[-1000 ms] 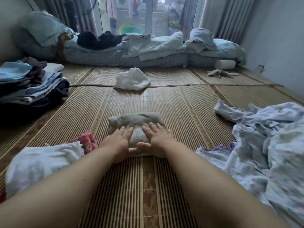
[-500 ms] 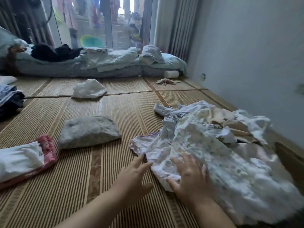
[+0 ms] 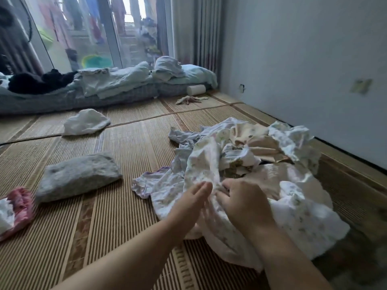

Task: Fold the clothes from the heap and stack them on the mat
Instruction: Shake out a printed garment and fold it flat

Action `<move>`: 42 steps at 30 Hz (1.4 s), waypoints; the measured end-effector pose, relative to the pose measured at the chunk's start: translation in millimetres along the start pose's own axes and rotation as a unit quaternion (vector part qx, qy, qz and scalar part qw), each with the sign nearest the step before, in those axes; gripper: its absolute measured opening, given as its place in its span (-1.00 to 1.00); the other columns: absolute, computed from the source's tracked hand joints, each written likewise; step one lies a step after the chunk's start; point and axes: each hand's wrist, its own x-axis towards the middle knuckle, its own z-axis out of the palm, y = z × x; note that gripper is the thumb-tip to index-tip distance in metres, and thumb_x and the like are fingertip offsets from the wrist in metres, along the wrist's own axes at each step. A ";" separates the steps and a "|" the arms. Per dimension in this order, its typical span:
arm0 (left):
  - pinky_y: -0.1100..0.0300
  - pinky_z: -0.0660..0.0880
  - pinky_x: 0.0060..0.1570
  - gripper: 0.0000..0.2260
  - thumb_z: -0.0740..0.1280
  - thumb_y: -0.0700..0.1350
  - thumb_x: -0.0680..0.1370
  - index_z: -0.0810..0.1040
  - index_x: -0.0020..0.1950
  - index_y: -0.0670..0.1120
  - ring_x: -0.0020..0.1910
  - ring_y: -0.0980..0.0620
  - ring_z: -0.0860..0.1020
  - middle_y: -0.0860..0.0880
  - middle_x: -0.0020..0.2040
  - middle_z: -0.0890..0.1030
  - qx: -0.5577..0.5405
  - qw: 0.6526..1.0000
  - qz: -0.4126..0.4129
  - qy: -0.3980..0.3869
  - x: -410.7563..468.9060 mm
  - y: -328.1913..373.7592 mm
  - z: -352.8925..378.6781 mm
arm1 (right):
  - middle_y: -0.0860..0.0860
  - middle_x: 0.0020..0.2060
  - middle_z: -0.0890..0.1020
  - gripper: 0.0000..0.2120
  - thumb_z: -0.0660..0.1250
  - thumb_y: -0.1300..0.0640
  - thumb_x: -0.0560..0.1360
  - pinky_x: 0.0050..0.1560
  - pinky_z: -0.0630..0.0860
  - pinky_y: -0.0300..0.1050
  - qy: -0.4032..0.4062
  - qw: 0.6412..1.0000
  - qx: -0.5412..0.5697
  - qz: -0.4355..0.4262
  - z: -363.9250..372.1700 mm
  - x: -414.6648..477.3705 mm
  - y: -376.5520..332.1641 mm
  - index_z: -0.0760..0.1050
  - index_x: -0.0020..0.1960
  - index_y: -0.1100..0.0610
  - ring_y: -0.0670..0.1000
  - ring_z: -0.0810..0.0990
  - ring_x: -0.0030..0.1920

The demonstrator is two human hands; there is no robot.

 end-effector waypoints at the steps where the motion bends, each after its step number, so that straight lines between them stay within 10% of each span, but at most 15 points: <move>1: 0.05 0.44 0.11 -0.41 0.25 0.30 0.38 0.52 0.28 -0.03 0.05 -0.01 0.59 -0.04 0.19 0.60 -0.064 0.997 -0.033 0.003 -3.5 3.9 -4.1 | -0.01 -0.33 0.56 -0.69 0.26 -0.03 0.50 -0.16 0.37 -0.06 -0.025 0.998 0.023 -0.048 -2.1 -6.8 -9.1 0.33 -0.35 0.07 0.10 0.56 -0.14; 7: -0.01 0.60 -0.08 -0.79 0.31 -0.32 0.52 0.59 0.12 -0.17 -0.07 -0.18 0.66 -0.24 -0.01 0.67 -0.081 0.993 0.010 0.084 -41.8 16.8 -34.4 | 0.00 -0.13 0.67 -0.74 0.28 -0.15 0.47 -0.08 0.42 -0.12 -0.160 0.948 0.040 -0.272 -6.5 -51.5 -56.1 0.60 -0.03 0.01 0.04 0.59 -0.06; 11: 0.12 0.59 -0.30 -0.70 0.17 -0.40 0.50 0.67 -0.05 -0.17 -0.27 -0.12 0.63 -0.25 -0.15 0.67 -0.036 0.996 -0.014 0.085 -90.2 -4.0 -84.3 | -0.09 -0.24 0.67 -0.64 0.26 -0.27 0.43 -0.22 0.45 -0.24 -0.132 0.964 0.094 -0.209 -19.3 -53.9 -52.2 0.63 -0.10 -0.01 -0.14 0.57 -0.22; 16: 0.11 0.49 -0.21 -0.76 0.29 -0.23 0.25 0.71 -0.19 -0.15 -0.30 -0.08 0.57 -0.20 -0.26 0.65 0.110 0.983 -0.095 0.109 -161.6 -45.9 -158.6 | -0.07 0.03 0.64 -0.58 0.38 -0.07 0.46 0.06 0.47 -0.19 -0.085 0.989 0.087 -0.089 3.9 -34.6 -38.7 0.49 0.30 -0.08 -0.07 0.59 0.02; 22: 0.32 0.42 -0.38 -0.83 0.28 -0.11 0.34 0.63 -0.37 0.07 -0.37 0.23 0.57 0.14 -0.41 0.63 0.479 0.827 -0.273 0.110 -211.4 -78.4 -229.3 | 0.04 0.42 0.33 -0.27 0.39 -0.09 0.42 0.37 0.32 0.03 -0.185 0.981 0.011 -0.061 62.8 -24.5 -56.5 0.17 0.51 -0.08 0.10 0.32 0.39; 27: 0.26 0.52 -0.05 -0.69 0.25 -0.07 0.34 0.59 0.04 0.18 0.01 0.12 0.54 0.08 0.10 0.59 0.551 0.785 -0.227 0.165 -194.9 -78.8 -235.2 | 0.06 0.39 0.35 -0.31 0.36 -0.22 0.41 0.36 0.32 0.08 -0.254 0.965 -0.041 -0.057 94.0 -22.7 -67.7 0.23 0.45 -0.04 0.13 0.32 0.38; 32: 0.16 0.37 0.27 -0.42 0.35 0.14 0.42 0.31 0.44 0.19 0.30 0.16 0.36 0.12 0.43 0.35 0.491 0.863 -0.037 0.113 -131.8 -62.2 -166.7 | 0.11 0.34 0.44 -0.53 0.21 -0.22 0.51 0.27 0.39 0.00 -0.293 0.955 -0.001 -0.034 101.6 -19.6 -69.2 0.42 0.34 -0.03 0.13 0.42 0.32; 42: 0.10 0.52 -0.05 -0.72 0.37 0.15 0.43 0.54 0.09 0.09 -0.03 -0.01 0.57 0.03 0.02 0.61 0.469 0.860 -0.054 0.192 -33.7 -64.8 -101.5 | -0.02 -0.22 0.64 -0.82 0.21 0.16 0.49 -0.21 0.43 -0.20 -0.368 0.918 -0.036 -0.141 75.5 -19.7 -66.9 0.58 -0.18 0.07 0.03 0.58 -0.12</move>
